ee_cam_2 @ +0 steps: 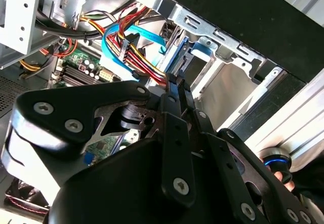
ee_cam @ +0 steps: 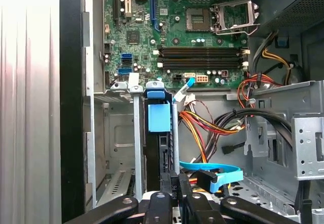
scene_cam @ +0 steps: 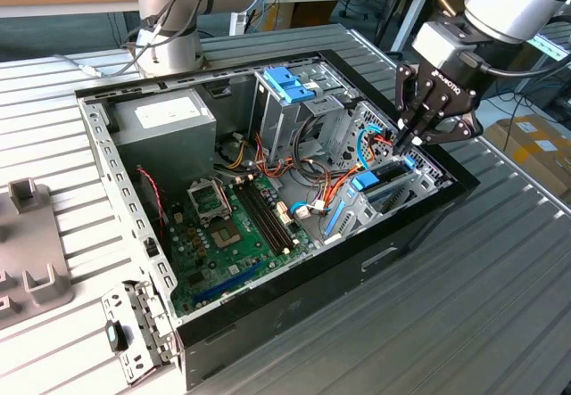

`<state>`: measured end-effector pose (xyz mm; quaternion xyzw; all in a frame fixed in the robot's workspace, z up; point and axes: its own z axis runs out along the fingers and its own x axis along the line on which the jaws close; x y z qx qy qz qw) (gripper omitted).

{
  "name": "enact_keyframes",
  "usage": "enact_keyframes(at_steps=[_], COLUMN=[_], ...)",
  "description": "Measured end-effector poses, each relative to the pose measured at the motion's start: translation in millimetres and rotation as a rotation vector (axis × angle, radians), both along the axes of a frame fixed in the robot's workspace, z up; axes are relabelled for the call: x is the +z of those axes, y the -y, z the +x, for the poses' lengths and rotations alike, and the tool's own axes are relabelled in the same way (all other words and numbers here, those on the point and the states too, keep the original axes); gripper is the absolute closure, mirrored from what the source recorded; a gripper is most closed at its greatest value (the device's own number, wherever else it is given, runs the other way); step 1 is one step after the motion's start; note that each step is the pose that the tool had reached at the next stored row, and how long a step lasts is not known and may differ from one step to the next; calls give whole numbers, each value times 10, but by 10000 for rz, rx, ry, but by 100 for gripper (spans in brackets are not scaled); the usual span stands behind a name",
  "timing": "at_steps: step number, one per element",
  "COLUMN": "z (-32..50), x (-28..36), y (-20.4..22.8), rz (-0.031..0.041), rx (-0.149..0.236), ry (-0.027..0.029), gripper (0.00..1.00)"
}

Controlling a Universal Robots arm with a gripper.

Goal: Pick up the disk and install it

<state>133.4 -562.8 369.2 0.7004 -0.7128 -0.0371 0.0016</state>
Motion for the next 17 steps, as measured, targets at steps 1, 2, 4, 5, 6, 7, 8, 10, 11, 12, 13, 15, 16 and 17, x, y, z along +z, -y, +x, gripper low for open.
enact_keyframes(at_steps=[1, 2, 4, 5, 6, 7, 8, 10, 11, 12, 13, 15, 16, 17], z=[0, 0, 9, 9, 9, 10, 11, 11, 12, 12, 12, 13, 14, 15], x=[0, 0, -26, -27, -28, -31, -33, -37, -40, -42, -43, -47, -57, -68], y=[0, 0, 0, 0, 0, 0, 0, 0, 0, 0, 0, 0, 0, 0], rz=[0, 1, 1, 1, 1, 1, 0, 0, 0, 1, 1, 1, 0, 1], rx=[15, 19, 23, 24, 24, 24, 24, 24, 24, 24, 23, 24, 24, 24], ry=[0, 0, 0, 0, 0, 0, 0, 0, 0, 0, 0, -1, -1, 0], gripper=[82, 82, 82, 82, 82, 82, 82, 82, 82, 82, 82, 82, 82, 82])
